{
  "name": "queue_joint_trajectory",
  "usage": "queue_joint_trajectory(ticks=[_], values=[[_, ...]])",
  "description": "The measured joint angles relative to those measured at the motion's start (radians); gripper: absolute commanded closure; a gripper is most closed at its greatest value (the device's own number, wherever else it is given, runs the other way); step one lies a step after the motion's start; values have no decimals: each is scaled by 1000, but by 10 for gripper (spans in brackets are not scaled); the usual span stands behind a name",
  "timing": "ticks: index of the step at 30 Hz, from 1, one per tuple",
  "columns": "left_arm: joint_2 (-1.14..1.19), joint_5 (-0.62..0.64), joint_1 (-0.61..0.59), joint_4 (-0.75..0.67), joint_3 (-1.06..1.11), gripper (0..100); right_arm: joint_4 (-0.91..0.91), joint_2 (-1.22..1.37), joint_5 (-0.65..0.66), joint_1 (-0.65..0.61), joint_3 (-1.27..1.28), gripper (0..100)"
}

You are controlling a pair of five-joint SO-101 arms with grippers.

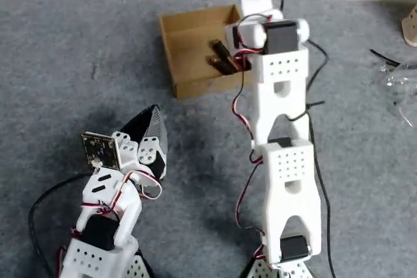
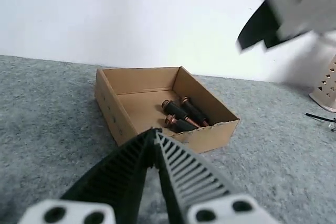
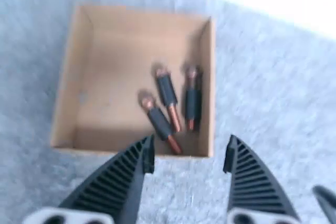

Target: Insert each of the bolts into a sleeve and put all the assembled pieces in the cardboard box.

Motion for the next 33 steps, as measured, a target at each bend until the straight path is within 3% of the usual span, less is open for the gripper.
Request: queue_joint_trajectory(ticks=[5, 9, 25, 33], values=[[0, 0, 0, 0, 0, 993, 0, -178, -26, 0, -2, 803], [0, 0, 0, 0, 0, 993, 0, -364, -29, 0, 137, 803], [0, 0, 0, 0, 0, 993, -8, -1094, -34, -8, 1269, 803], [0, 0, 0, 2, 0, 993, -299, -1352, -34, -8, 1867, 803]])
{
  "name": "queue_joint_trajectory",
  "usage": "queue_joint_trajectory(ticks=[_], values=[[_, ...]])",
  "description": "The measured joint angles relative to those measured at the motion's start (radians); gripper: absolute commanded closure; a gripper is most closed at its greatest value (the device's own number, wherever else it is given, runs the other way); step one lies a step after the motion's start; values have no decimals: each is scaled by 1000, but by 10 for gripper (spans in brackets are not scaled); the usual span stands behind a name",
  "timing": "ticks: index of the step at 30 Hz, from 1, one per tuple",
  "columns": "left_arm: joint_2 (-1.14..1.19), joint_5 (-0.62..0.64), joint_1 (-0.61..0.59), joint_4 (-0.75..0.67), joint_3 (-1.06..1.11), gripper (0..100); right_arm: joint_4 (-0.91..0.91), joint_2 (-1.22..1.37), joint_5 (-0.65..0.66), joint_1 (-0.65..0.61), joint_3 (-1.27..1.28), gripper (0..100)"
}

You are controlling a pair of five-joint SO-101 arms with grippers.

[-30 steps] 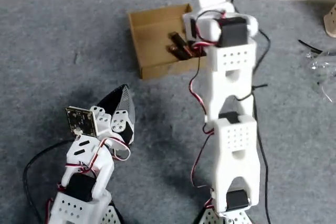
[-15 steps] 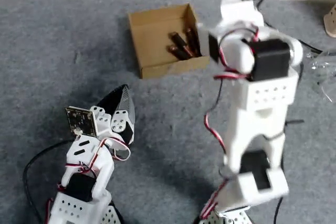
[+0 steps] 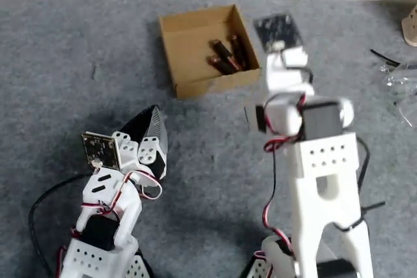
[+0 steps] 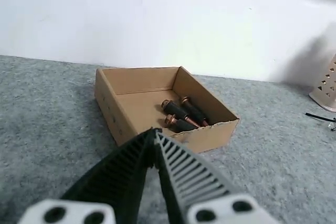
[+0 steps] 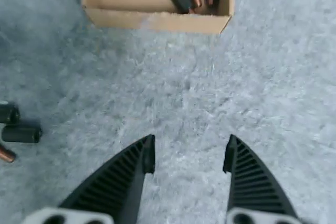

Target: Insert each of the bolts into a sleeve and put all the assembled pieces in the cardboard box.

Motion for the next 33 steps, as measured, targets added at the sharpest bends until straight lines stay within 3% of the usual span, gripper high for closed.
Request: queue_joint_trajectory(ticks=[8, 17, 27, 33], values=[[0, 0, 0, 0, 0, 992, -308, -198, 0, -2, 520, 803], [0, 0, 0, 0, 0, 992, -643, -341, 0, -3, 913, 803], [0, 0, 0, 0, 0, 992, -882, -717, 0, -3, 1312, 803], [0, 0, 0, 0, 0, 993, -901, -942, -3, -2, 1439, 803]])
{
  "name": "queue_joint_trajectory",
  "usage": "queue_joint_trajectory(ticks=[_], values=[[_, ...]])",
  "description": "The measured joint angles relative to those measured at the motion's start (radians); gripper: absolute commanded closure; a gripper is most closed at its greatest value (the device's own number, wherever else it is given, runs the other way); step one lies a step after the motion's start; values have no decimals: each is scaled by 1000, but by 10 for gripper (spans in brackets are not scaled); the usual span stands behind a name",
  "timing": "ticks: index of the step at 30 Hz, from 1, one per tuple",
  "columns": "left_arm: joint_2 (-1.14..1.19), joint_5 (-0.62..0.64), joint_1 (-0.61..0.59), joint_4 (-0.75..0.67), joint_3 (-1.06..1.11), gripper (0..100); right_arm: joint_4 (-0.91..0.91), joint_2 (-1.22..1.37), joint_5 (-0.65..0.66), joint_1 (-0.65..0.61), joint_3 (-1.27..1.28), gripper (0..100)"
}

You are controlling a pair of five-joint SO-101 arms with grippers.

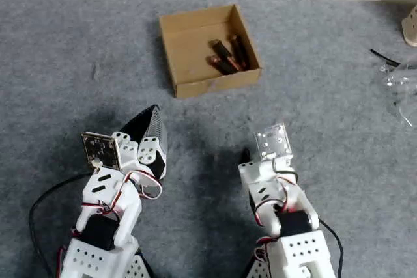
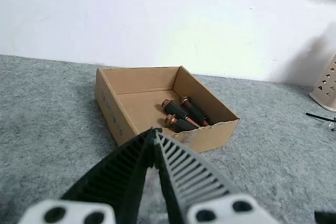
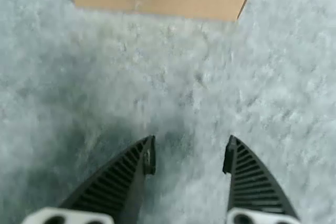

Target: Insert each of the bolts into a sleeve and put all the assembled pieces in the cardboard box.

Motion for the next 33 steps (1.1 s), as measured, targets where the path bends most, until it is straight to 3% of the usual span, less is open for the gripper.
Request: queue_joint_trajectory(ticks=[3, 9, 13, 18, 21, 26, 33], values=[[0, -2, -5, 0, 0, 993, 0, -81, 0, -2, 3, 803], [0, -2, -172, 46, -15, 993, -6, -216, 0, -2, 3, 803], [0, -2, -256, 264, -86, 993, -5, -250, 0, -2, 3, 803], [0, -2, -270, 589, -252, 993, -5, -253, 0, -2, 3, 803], [-14, -2, -296, 707, -308, 993, -5, -256, 0, -2, 3, 803], [-9, -2, -423, 721, -308, 993, -5, -256, 0, -2, 3, 803], [-2, 28, -476, 721, -308, 993, -3, -256, 0, -2, 3, 803]])
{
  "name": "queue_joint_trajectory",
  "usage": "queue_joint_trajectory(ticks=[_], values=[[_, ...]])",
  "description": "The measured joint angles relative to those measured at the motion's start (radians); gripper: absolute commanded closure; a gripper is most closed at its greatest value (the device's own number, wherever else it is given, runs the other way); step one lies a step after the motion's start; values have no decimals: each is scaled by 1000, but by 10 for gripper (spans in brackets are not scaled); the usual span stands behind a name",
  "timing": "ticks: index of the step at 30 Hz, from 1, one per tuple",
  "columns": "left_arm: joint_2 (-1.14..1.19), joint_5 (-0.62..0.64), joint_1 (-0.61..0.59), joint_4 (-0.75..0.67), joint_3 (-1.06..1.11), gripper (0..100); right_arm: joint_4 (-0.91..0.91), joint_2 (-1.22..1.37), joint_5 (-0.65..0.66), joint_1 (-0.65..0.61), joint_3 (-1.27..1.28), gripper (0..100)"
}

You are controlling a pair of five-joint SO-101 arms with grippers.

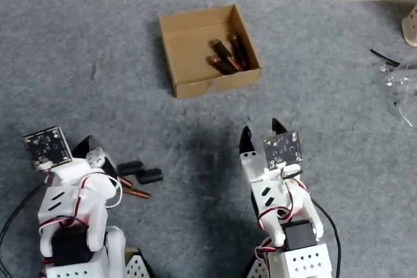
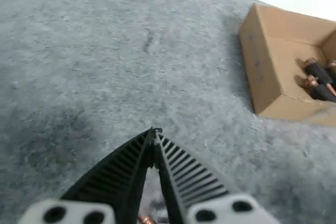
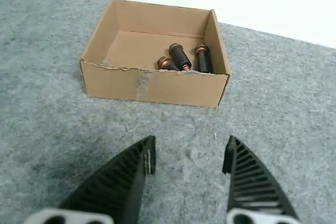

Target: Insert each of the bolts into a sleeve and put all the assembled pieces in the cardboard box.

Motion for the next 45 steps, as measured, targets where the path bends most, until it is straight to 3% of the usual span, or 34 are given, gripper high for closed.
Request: queue_joint_trajectory(ticks=[5, 17, 29, 34, 40, 45], values=[[180, 21, -41, -8, -51, 993, 0, 0, 0, 0, 0, 803], [879, 25, -41, 32, -325, 993, 0, 0, 0, 0, 0, 803], [921, 25, -41, 138, -265, 992, 0, 0, 0, 0, 0, 803], [965, 38, -43, 60, -193, 981, 0, 0, 0, 0, 0, 803], [1051, 77, -44, 15, -193, 815, 0, 0, 0, 0, 0, 803], [1108, 149, -44, -60, -193, 829, 0, 0, 0, 0, 0, 803]])
